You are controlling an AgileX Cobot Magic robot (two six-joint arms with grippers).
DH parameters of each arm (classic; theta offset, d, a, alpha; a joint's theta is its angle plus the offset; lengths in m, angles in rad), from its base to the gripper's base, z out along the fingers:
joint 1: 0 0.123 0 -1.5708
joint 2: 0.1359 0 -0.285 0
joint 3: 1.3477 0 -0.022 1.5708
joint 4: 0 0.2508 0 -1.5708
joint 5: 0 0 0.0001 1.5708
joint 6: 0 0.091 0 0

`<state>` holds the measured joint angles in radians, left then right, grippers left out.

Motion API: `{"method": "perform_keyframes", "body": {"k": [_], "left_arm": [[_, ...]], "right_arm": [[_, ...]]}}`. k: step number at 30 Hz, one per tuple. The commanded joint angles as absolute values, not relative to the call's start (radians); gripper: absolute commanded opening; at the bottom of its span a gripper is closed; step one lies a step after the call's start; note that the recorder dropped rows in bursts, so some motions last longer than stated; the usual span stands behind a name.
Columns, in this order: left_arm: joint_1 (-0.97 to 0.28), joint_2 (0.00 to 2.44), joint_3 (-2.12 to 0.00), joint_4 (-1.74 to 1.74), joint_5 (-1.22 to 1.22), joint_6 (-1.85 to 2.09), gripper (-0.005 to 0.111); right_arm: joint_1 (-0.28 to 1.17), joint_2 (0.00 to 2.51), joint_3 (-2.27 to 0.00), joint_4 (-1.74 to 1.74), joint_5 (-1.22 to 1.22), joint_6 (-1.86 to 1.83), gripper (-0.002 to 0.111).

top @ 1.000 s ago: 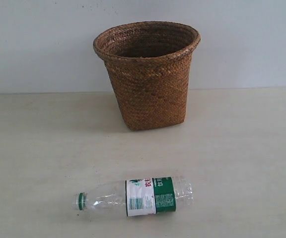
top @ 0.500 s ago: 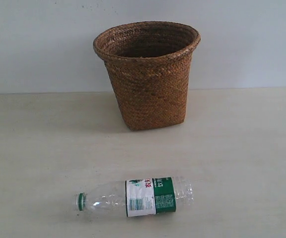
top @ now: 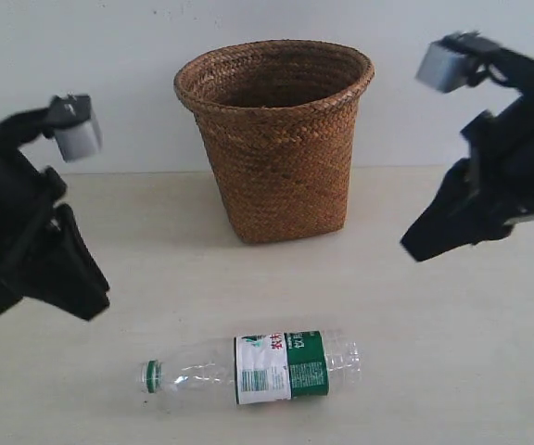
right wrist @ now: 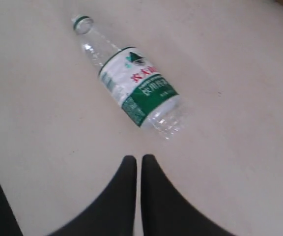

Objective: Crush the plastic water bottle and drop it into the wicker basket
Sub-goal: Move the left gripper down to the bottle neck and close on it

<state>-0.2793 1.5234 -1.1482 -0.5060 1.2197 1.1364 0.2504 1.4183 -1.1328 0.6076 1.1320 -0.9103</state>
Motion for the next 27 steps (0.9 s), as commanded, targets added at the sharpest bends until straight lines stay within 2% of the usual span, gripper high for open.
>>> {"method": "perform_keyframes", "body": {"k": [1, 3, 9, 18, 27], "left_arm": [[-0.336, 1.622, -1.110, -0.512, 1.201, 1.257, 0.061], [-0.349, 1.663, -1.100, -0.490, 1.133, 1.265, 0.064], [-0.350, 1.786, -1.087, -0.498, 0.969, 1.350, 0.064], [-0.350, 1.921, -1.087, -0.568, 0.812, 1.474, 0.064], [-0.350, 2.002, -1.087, -0.568, 0.771, 1.515, 0.063]], "right_arm": [[0.363, 1.519, -1.139, 0.591, 1.087, -0.926, 0.000], [0.391, 1.558, -1.139, 0.588, 1.074, -0.926, 0.000], [0.439, 1.618, -1.139, 0.586, 0.999, -0.943, 0.000], [0.439, 1.620, -1.139, 0.589, 0.965, -0.943, 0.000], [0.439, 1.620, -1.139, 0.589, 0.959, -0.943, 0.000]]}}
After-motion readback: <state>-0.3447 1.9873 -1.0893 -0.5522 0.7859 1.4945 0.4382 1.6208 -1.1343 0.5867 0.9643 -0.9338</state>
